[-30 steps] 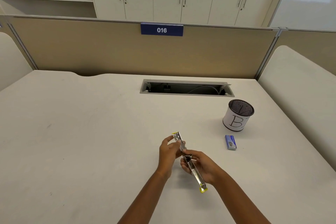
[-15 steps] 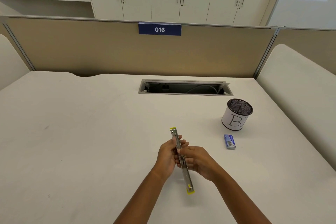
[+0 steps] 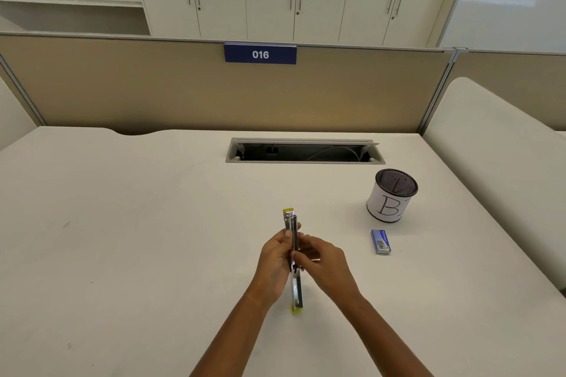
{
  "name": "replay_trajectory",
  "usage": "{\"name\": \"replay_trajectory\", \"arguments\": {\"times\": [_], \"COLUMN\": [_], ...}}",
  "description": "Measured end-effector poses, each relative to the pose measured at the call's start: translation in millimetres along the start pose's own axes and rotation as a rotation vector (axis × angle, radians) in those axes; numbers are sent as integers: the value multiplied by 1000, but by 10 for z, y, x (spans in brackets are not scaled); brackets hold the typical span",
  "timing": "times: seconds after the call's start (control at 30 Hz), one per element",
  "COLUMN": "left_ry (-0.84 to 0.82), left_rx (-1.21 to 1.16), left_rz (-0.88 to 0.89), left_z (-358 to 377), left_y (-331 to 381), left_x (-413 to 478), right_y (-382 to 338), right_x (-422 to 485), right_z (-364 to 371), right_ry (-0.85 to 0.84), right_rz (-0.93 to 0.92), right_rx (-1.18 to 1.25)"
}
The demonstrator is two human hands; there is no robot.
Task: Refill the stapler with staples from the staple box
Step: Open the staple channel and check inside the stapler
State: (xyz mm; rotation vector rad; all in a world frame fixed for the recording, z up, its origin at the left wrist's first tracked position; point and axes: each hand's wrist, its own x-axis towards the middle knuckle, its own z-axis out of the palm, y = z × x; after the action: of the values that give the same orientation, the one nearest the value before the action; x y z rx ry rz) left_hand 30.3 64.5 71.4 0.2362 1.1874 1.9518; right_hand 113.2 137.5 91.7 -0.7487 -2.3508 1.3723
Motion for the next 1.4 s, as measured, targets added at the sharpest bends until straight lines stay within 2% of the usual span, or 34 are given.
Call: {"name": "replay_trajectory", "arguments": {"times": [0.2,0.3,0.53,0.77,0.9,1.03,1.2,1.4], "left_ry": [52,70,24,-10,8,-12,-43,-39], "left_rx": [26,49,106,102,158,193,240,304], "left_rz": [58,40,-17,-80,-117,-155,-203,-200], "left_z": [-9,-2,44,-5,-9,-40,-17,-25], "left_y": [74,80,17,-11,5,37,44,39], "left_x": [6,-12,-61,-37,-49,-76,-121,-130], "right_y": [-89,-171,-177,-129,-115,-113,-65,31], "right_x": [10,45,122,96,69,92,140,152], "right_z": [5,-21,48,28,-75,-240,-346,-399], "right_ry": [238,276,217,229,208,152,84,3], "right_rz": [-164,-245,-228,-237,-375,-538,-641,-663], "right_rx": [3,15,-67,-153,-495,-645,-712,-695]}}
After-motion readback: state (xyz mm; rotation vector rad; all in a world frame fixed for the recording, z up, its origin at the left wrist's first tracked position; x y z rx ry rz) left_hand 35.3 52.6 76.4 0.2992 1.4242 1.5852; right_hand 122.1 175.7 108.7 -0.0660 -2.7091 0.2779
